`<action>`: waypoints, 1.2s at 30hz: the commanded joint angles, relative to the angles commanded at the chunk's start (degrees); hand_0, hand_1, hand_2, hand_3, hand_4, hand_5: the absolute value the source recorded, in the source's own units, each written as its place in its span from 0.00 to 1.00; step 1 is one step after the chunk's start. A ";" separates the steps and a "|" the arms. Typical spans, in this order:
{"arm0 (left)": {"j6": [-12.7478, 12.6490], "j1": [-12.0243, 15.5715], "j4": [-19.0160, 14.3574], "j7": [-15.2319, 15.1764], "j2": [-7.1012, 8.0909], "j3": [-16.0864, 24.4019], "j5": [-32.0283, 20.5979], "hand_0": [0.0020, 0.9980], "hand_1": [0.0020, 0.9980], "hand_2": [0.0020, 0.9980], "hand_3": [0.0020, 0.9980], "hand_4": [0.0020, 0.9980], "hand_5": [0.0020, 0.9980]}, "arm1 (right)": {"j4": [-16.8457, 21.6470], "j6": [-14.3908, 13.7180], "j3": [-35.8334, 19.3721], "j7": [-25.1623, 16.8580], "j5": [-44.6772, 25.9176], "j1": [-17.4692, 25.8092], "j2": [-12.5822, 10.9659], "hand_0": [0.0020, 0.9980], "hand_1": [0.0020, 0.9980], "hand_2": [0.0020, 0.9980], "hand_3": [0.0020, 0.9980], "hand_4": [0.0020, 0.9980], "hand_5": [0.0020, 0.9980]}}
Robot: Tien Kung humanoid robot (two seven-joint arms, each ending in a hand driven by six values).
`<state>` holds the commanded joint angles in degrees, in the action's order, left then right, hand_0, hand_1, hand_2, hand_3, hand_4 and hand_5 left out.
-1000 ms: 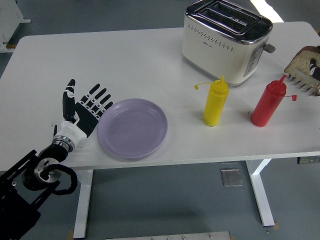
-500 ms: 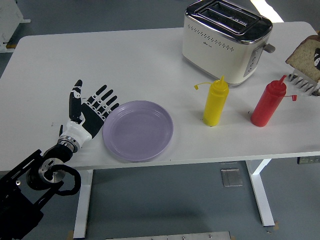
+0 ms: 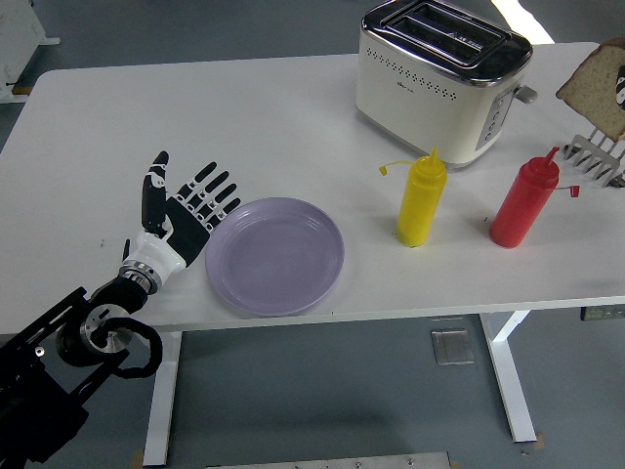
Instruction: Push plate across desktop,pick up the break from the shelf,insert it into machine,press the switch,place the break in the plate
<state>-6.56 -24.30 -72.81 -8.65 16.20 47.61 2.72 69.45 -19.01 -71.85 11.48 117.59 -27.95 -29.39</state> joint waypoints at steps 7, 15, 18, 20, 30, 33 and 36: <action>-0.07 -1.03 -0.05 0.04 -0.11 -0.60 -0.21 0.85 0.78 0.72 0.72 0.80 1.00 | 3.76 1.44 -0.37 0.93 0.04 -0.95 -1.02 0.25 0.36 0.45 0.51 0.45 0.00; -0.14 -1.38 -0.70 0.13 -0.02 0.08 -0.05 0.85 0.78 0.72 0.72 0.80 1.00 | 7.82 2.56 -0.48 1.82 -0.86 -1.52 -2.06 0.24 0.35 0.45 0.51 0.43 0.00; -0.25 -1.12 -1.56 0.19 0.19 1.16 0.21 0.85 0.78 0.72 0.72 0.80 1.00 | 9.55 3.09 -0.37 2.20 -1.37 -1.81 -2.47 0.24 0.35 0.45 0.51 0.43 0.00; -0.33 -0.61 -2.51 0.30 0.53 2.53 0.50 0.85 0.78 0.72 0.72 0.80 1.00 | 10.43 3.42 -0.15 2.39 -1.76 -2.39 -2.70 0.24 0.35 0.45 0.51 0.43 0.00; -0.08 5.06 -8.40 2.32 3.55 12.72 -2.43 0.84 0.77 0.72 0.72 0.79 1.00 | 12.06 6.30 3.14 3.69 -7.67 -8.02 -4.04 0.23 0.35 0.45 0.51 0.43 0.00; -0.02 6.56 -8.82 2.69 4.13 15.70 -3.00 0.84 0.77 0.72 0.72 0.79 1.00 | 12.24 6.94 4.64 4.11 -9.49 -10.20 -4.47 0.23 0.35 0.45 0.51 0.43 0.00; 0.00 8.03 -8.90 2.88 4.57 18.27 -3.01 0.84 0.77 0.72 0.72 0.79 1.00 | 12.42 7.56 6.48 4.49 -10.59 -12.50 -4.66 0.23 0.35 0.45 0.51 0.43 0.00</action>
<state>-6.56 -16.26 -81.71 -5.77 20.77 65.88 -0.30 81.88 -11.45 -65.37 15.97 107.00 -40.45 -34.04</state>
